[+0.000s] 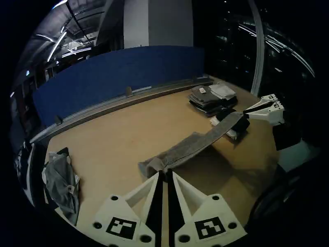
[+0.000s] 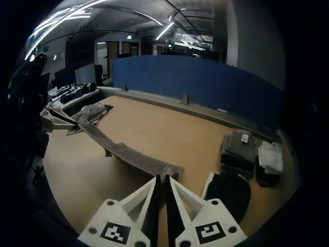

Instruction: Fold towel

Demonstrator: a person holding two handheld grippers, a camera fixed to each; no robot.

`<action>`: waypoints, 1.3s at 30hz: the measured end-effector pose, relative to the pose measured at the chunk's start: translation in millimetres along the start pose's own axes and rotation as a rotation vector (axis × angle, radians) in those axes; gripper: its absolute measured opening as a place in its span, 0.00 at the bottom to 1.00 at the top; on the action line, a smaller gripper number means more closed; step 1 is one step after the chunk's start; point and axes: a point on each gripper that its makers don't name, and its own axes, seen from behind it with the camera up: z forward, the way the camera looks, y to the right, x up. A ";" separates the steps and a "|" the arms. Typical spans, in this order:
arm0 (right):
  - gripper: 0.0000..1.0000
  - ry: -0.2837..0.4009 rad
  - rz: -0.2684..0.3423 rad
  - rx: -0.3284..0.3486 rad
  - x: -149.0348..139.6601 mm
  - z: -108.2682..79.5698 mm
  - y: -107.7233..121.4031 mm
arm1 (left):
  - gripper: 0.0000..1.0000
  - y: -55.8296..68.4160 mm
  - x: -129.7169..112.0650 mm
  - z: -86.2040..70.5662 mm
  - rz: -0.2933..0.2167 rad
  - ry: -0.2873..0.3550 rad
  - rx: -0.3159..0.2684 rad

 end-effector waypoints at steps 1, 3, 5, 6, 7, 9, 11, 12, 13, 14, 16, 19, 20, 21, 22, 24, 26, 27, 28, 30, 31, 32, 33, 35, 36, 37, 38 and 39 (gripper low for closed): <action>0.08 -0.004 0.000 0.001 -1.2 0.0 -0.2 | 0.07 0.1 -1.2 0.2 0.000 -0.002 0.000; 0.08 -0.012 0.000 0.003 -4.3 0.3 -0.8 | 0.07 0.6 -4.5 0.7 0.001 -0.010 -0.001; 0.08 -0.020 0.001 0.005 -7.9 0.7 -1.7 | 0.07 1.6 -8.7 1.2 0.001 -0.020 -0.002; 0.08 -0.025 0.002 0.007 -10.1 0.9 -2.1 | 0.07 2.1 -11.1 1.7 0.001 -0.027 -0.002; 0.08 -0.030 0.002 0.008 -12.0 1.0 -2.4 | 0.07 2.7 -13.2 2.1 0.000 -0.033 -0.003; 0.08 -0.039 0.004 0.010 -16.2 1.6 -2.9 | 0.07 3.6 -17.3 3.1 -0.003 -0.044 -0.005; 0.08 -0.047 0.006 0.012 -20.1 2.7 -3.0 | 0.07 4.3 -20.3 4.1 -0.008 -0.051 -0.006; 0.08 -0.051 0.008 0.013 -22.1 3.6 -3.1 | 0.07 4.4 -21.9 4.9 -0.011 -0.055 -0.007; 0.08 -0.054 0.010 0.015 -23.9 4.5 -3.1 | 0.07 4.4 -23.1 5.6 -0.014 -0.059 -0.007; 0.08 -0.058 0.012 0.016 -25.6 5.4 -3.2 | 0.07 4.5 -24.4 6.4 -0.018 -0.062 -0.007; 0.08 -0.063 0.015 0.019 -28.2 7.5 -3.4 | 0.07 4.9 -27.2 8.3 -0.024 -0.070 -0.007; 0.08 -0.071 0.018 0.022 -31.8 11.4 -3.5 | 0.07 5.8 -30.5 11.6 -0.032 -0.081 -0.006; 0.08 -0.073 0.019 0.022 -33.1 12.9 -3.5 | 0.07 6.2 -31.5 12.7 -0.034 -0.085 -0.006; 0.08 -0.076 0.020 0.023 -34.4 14.8 -3.3 | 0.07 6.2 -32.3 14.1 -0.036 -0.087 -0.005; 0.08 -0.078 0.021 0.023 -35.6 16.7 -3.0 | 0.07 6.1 -33.0 15.6 -0.037 -0.089 -0.004; 0.08 -0.083 0.023 0.024 -38.2 20.7 -2.2 | 0.07 5.7 -34.4 18.6 -0.039 -0.092 -0.002; 0.08 -0.091 0.026 0.024 -40.6 24.7 -1.1 | 0.07 5.2 -35.6 21.6 -0.040 -0.096 0.001; 0.08 -0.096 0.028 0.024 -41.8 27.1 -0.4 | 0.07 4.7 -36.5 23.4 -0.040 -0.100 0.002; 0.08 -0.099 0.030 0.024 -42.8 29.3 0.2 | 0.07 4.2 -37.5 25.0 -0.039 -0.103 0.003; 0.08 -0.106 0.032 0.024 -44.6 34.2 1.4 | 0.07 3.1 -39.3 28.6 -0.039 -0.111 0.005; 0.08 -0.109 0.033 0.024 -45.3 36.6 2.0 | 0.07 2.6 -40.0 30.3 -0.039 -0.114 0.006; 0.08 -0.111 0.033 0.024 -46.0 39.0 2.5 | 0.07 2.1 -40.7 32.0 -0.039 -0.118 0.006; 0.08 -0.114 0.034 0.025 -46.8 41.6 3.0 | 0.07 1.4 -41.0 34.0 -0.038 -0.121 0.006; 0.08 -0.121 0.036 0.025 -48.3 46.2 3.9 | 0.07 0.1 -41.0 37.5 -0.037 -0.125 0.006; 0.08 -0.127 0.038 0.026 -49.6 49.0 4.4 | 0.07 -0.8 -41.1 39.7 -0.035 -0.128 0.005; 0.08 -0.132 0.039 0.027 -50.9 51.7 4.8 | 0.07 -1.6 -41.2 41.8 -0.033 -0.130 0.005; 0.08 -0.137 0.041 0.028 -52.2 54.4 5.2 | 0.07 -2.4 -41.3 43.9 -0.031 -0.133 0.005; 0.08 -0.141 0.043 0.029 -53.5 57.5 5.6 | 0.07 -3.5 -41.8 46.4 -0.028 -0.136 0.005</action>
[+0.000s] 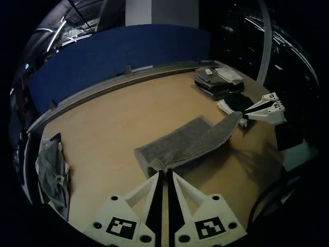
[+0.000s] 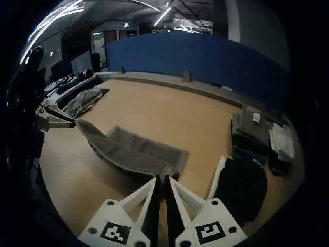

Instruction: Fold towel

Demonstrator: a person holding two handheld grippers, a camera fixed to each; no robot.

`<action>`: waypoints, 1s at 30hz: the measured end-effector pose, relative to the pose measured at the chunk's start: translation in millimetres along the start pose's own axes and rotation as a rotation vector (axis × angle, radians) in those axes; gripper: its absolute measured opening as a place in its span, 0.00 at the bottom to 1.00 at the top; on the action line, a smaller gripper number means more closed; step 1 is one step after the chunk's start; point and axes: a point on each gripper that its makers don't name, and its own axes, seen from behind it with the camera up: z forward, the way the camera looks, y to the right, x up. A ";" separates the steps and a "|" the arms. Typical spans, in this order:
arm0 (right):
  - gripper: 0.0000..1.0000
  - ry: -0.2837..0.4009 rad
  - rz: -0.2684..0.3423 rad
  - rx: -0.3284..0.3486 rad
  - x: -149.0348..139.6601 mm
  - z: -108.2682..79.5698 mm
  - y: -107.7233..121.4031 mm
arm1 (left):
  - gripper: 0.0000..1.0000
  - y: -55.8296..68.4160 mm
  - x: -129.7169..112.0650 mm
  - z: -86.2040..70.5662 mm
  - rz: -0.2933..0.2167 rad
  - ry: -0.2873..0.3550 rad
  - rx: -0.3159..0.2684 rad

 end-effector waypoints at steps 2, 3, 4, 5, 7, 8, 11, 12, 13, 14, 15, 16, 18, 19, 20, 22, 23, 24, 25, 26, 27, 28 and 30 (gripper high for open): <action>0.08 -0.007 0.004 0.002 -1.3 5.8 0.9 | 0.07 -2.0 -0.5 5.0 0.005 -0.007 0.001; 0.08 -0.011 0.007 0.002 -1.8 9.3 1.7 | 0.07 -3.1 -0.8 7.9 0.007 -0.010 0.002; 0.08 -0.014 0.009 0.002 -2.2 12.4 2.6 | 0.07 -4.2 -1.1 10.5 0.009 -0.012 0.003; 0.08 -0.017 0.011 0.002 -2.6 15.5 3.4 | 0.07 -5.3 -1.4 13.1 0.010 -0.015 0.003; 0.08 -0.024 0.015 0.002 -3.0 22.1 5.1 | 0.07 -7.2 -2.6 18.6 0.011 -0.021 0.003; 0.08 -0.027 0.017 0.001 -3.1 25.2 5.8 | 0.07 -8.1 -3.2 21.2 0.011 -0.025 0.003; 0.08 -0.041 0.025 0.002 -4.1 35.9 8.3 | 0.07 -10.6 -6.2 30.5 0.008 -0.036 0.003; 0.08 -0.045 0.028 0.002 -4.2 39.4 9.3 | 0.07 -11.3 -7.3 34.0 0.006 -0.040 0.002; 0.08 -0.049 0.032 0.002 -4.3 42.4 10.2 | 0.07 -11.9 -8.2 37.2 0.005 -0.043 0.001; 0.08 -0.053 0.036 0.002 -4.3 45.4 11.1 | 0.07 -12.5 -9.1 40.5 0.004 -0.046 0.001; 0.08 -0.057 0.039 0.003 -4.3 48.4 11.9 | 0.07 -13.3 -10.2 44.0 0.004 -0.050 0.001; 0.08 -0.060 0.042 0.004 -4.1 50.9 12.6 | 0.07 -14.2 -11.2 47.1 0.004 -0.053 0.001; 0.08 -0.067 0.046 0.004 -4.1 56.2 14.3 | 0.07 -16.3 -13.1 53.6 0.004 -0.060 0.002; 0.08 -0.071 0.047 0.003 -4.2 58.6 15.3 | 0.07 -17.7 -13.9 56.4 0.004 -0.064 0.004; 0.08 -0.075 0.049 0.003 -4.4 61.0 16.2 | 0.07 -19.0 -14.7 59.3 0.004 -0.067 0.006; 0.08 -0.086 0.051 0.001 -5.9 66.1 18.0 | 0.08 -21.4 -16.0 64.6 0.000 -0.074 0.007; 0.08 -0.091 0.053 0.001 -6.7 68.4 18.8 | 0.08 -22.4 -16.6 67.0 -0.002 -0.076 0.008; 0.08 -0.096 0.054 0.000 -7.5 70.4 19.3 | 0.08 -23.4 -17.0 69.1 -0.005 -0.078 0.007; 0.08 -0.100 0.055 0.000 -8.4 72.5 19.5 | 0.08 -24.4 -17.5 71.4 -0.008 -0.080 0.006; 0.08 -0.105 0.056 0.000 -9.2 74.3 19.7 | 0.08 -25.3 -17.9 73.4 -0.011 -0.081 0.006; 0.08 -0.109 0.057 -0.001 -9.8 75.7 19.6 | 0.08 -26.2 -18.1 75.0 -0.013 -0.082 0.006; 0.08 -0.113 0.058 -0.001 -10.4 76.9 19.3 | 0.08 -27.2 -18.1 76.5 -0.014 -0.081 0.007; 0.08 -0.119 0.058 -0.002 -11.2 78.8 18.7 | 0.08 -28.5 -18.2 78.8 -0.014 -0.081 0.007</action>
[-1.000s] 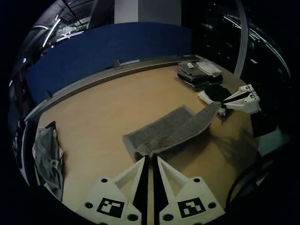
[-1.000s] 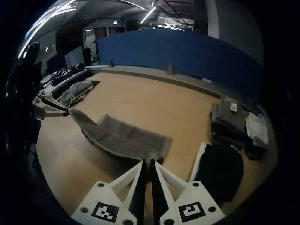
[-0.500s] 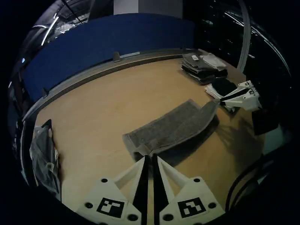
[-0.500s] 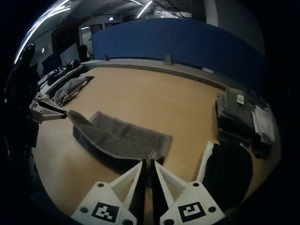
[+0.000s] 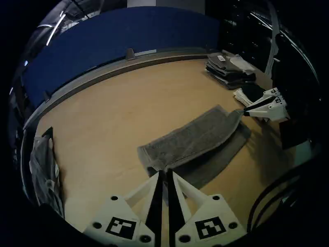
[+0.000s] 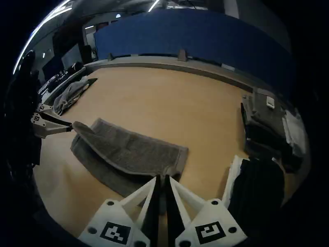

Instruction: Fold towel

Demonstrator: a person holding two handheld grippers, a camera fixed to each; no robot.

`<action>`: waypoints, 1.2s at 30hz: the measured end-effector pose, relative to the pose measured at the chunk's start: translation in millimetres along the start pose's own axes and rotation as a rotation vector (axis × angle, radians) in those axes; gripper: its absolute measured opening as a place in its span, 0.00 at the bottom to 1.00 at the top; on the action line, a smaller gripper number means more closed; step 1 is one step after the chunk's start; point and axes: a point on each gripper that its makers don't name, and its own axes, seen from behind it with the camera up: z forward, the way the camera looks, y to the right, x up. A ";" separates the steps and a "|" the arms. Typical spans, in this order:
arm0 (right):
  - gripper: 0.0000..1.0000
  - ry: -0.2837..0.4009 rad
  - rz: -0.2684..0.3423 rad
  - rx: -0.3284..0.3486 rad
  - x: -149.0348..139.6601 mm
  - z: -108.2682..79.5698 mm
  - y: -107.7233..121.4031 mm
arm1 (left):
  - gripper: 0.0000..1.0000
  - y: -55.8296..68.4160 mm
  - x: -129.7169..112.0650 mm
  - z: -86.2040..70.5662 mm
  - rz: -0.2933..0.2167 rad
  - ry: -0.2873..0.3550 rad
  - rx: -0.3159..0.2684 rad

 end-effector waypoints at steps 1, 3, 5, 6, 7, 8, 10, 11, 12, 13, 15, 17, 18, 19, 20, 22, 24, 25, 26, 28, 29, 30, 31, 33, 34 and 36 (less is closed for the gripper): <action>0.08 -0.001 0.000 0.000 0.0 0.8 -0.4 | 0.08 -0.2 0.0 0.8 0.002 0.000 0.000; 0.08 -0.003 0.000 0.000 -0.2 2.1 -0.9 | 0.08 -0.5 -0.3 2.2 0.005 0.000 0.000; 0.08 -0.005 0.001 -0.002 -0.7 3.3 -0.8 | 0.08 -0.8 -1.0 3.4 0.008 -0.002 0.000; 0.08 -0.006 0.002 -0.003 -0.9 3.8 -0.7 | 0.08 -0.9 -1.2 3.8 0.008 -0.003 0.000; 0.08 -0.007 0.003 -0.004 -0.9 4.3 -0.4 | 0.08 -1.1 -1.3 4.2 0.009 -0.004 0.000; 0.08 -0.007 0.005 -0.004 -1.0 4.7 -0.1 | 0.08 -1.3 -1.4 4.5 0.009 -0.005 0.000; 0.08 -0.008 0.008 -0.007 -0.7 5.4 0.6 | 0.08 -1.8 -1.3 5.1 0.008 -0.006 0.000; 0.08 -0.008 0.009 -0.008 -0.6 5.7 0.9 | 0.09 -1.9 -1.3 5.4 0.008 -0.006 0.000; 0.08 -0.008 0.010 -0.009 -0.7 6.0 1.1 | 0.09 -2.2 -1.3 5.9 0.008 -0.007 0.000; 0.08 -0.009 0.012 -0.010 -0.9 6.4 1.3 | 0.09 -2.6 -1.3 6.8 0.008 -0.008 0.001; 0.08 -0.010 0.014 -0.012 -1.3 7.3 1.5 | 0.10 -3.4 -1.2 8.5 0.009 -0.009 0.002; 0.08 -0.011 0.017 -0.013 -1.8 8.4 1.8 | 0.10 -4.9 -0.9 10.6 0.011 -0.009 0.007; 0.08 -0.012 0.019 -0.014 -1.9 8.9 2.1 | 0.11 -5.8 -0.4 11.6 0.011 -0.009 0.010; 0.08 -0.011 0.021 -0.015 -2.0 9.6 2.5 | 0.11 -7.0 0.3 12.6 0.011 -0.009 0.014; 0.08 -0.011 0.023 -0.016 -2.0 10.2 2.9 | 0.11 -8.0 0.9 13.5 0.010 -0.009 0.017; 0.08 -0.011 0.030 -0.020 -1.6 12.2 4.2 | 0.12 -9.4 2.0 16.2 0.008 -0.011 0.018; 0.09 -0.011 0.037 -0.026 -1.0 13.9 6.0 | 0.12 -10.7 3.2 18.4 0.006 -0.012 0.018; 0.09 -0.011 0.041 -0.033 -0.3 14.6 7.5 | 0.12 -11.6 4.3 19.3 0.006 -0.011 0.019; 0.12 -0.010 0.044 -0.039 0.4 15.2 8.8 | 0.13 -12.4 5.2 20.1 0.005 -0.010 0.020; 0.17 -0.014 0.047 -0.053 0.4 16.5 11.5 | 0.14 -13.9 6.6 21.5 0.004 -0.009 0.021; 0.19 -0.016 0.047 -0.059 0.2 17.0 12.8 | 0.15 -14.6 7.2 22.2 0.003 -0.008 0.021; 0.19 -0.018 0.047 -0.064 -0.2 17.9 13.8 | 0.15 -15.4 7.3 23.3 0.004 -0.009 0.023; 0.19 -0.021 0.046 -0.069 -1.0 19.2 14.6 | 0.15 -16.4 7.2 24.7 0.004 -0.010 0.024; 0.21 -0.025 0.044 -0.076 -2.0 21.2 15.9 | 0.15 -18.4 7.2 27.1 0.006 -0.012 0.029; 0.24 -0.025 0.044 -0.078 -2.2 22.0 16.3 | 0.15 -19.8 7.3 28.5 0.008 -0.013 0.032; 0.33 -0.026 0.045 -0.084 -2.6 23.5 17.3 | 0.16 -22.2 7.7 30.5 0.011 -0.014 0.038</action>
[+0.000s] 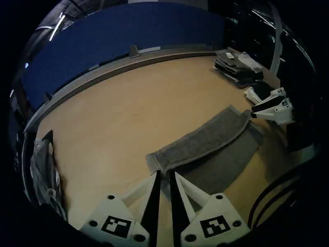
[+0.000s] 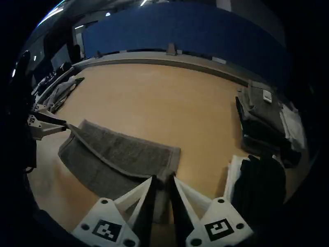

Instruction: Fold towel

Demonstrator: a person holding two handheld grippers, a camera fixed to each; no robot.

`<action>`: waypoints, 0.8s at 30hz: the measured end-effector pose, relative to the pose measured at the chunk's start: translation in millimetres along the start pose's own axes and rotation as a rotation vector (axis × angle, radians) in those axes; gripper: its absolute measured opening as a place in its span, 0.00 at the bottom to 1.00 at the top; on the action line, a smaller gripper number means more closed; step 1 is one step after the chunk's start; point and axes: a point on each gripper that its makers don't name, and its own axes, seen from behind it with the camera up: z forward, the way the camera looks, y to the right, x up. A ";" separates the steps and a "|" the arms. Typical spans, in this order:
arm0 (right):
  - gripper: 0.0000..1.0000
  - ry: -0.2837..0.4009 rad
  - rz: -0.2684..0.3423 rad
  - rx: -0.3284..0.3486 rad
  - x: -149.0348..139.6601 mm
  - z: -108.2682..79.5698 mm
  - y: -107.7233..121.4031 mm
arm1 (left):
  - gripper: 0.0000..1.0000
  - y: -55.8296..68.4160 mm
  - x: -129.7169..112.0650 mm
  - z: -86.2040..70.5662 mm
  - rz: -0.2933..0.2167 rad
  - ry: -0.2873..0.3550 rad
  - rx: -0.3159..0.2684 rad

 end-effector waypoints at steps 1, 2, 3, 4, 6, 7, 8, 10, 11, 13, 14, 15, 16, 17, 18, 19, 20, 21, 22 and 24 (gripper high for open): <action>0.38 -0.001 0.001 -0.003 -0.2 1.0 0.5 | 0.16 -1.2 0.4 0.7 0.001 0.000 0.003; 0.40 -0.002 0.002 -0.006 -0.3 1.8 1.0 | 0.18 -2.3 0.7 1.3 0.001 -0.001 0.005; 0.43 -0.003 0.002 -0.009 -0.2 2.6 1.5 | 0.20 -2.9 1.0 1.9 0.001 -0.001 0.005; 0.47 -0.003 0.002 -0.012 0.0 3.5 2.0 | 0.23 -3.2 1.3 2.5 0.000 0.000 0.005; 0.53 -0.004 0.001 -0.020 0.3 5.0 3.2 | 0.28 -3.8 1.6 3.7 -0.001 0.000 0.004; 0.56 -0.005 0.000 -0.027 0.5 6.0 4.2 | 0.31 -4.1 1.6 4.5 -0.001 0.000 0.004; 0.60 -0.006 -0.002 -0.032 0.6 6.9 5.1 | 0.33 -4.4 1.6 5.1 -0.002 0.000 0.005; 0.67 -0.004 -0.006 -0.045 1.9 8.5 7.1 | 0.35 -5.3 1.2 6.4 -0.002 -0.001 0.008; 0.70 -0.003 -0.007 -0.051 2.6 9.2 8.0 | 0.36 -5.8 1.0 7.0 -0.003 -0.001 0.010; 0.87 0.006 -0.008 -0.068 5.7 9.7 11.2 | 0.38 -6.1 1.5 6.9 -0.003 0.001 0.012; 0.94 0.012 -0.008 -0.077 7.3 9.7 12.8 | 0.38 -6.2 1.8 6.7 -0.003 0.003 0.013; 1.00 0.016 -0.007 -0.084 8.6 9.9 14.3 | 0.38 -6.2 2.2 6.4 -0.003 0.004 0.013; 1.00 0.021 -0.006 -0.092 9.7 10.1 16.0 | 0.39 -6.0 2.5 5.9 -0.003 0.005 0.013; 1.00 0.026 -0.005 -0.099 10.8 10.2 17.5 | 0.39 -5.9 2.8 5.5 -0.004 0.007 0.013; 1.00 0.028 -0.004 -0.101 11.4 9.9 18.1 | 0.39 -5.9 3.1 5.3 -0.004 0.007 0.013; 1.00 0.028 -0.004 -0.100 11.9 9.3 18.3 | 0.39 -5.9 3.3 5.1 -0.005 0.008 0.013; 1.00 0.029 -0.003 -0.099 12.3 8.7 18.5 | 0.39 -5.9 3.5 4.9 -0.006 0.009 0.014; 1.00 0.030 -0.002 -0.098 12.6 7.7 18.5 | 0.39 -5.8 3.6 4.7 -0.007 0.010 0.013; 1.00 0.032 -0.002 -0.096 12.9 6.2 18.5 | 0.39 -5.7 3.8 4.4 -0.009 0.011 0.013; 1.00 0.034 -0.001 -0.094 13.1 3.9 18.5 | 0.41 -5.2 4.1 3.6 -0.012 0.014 0.011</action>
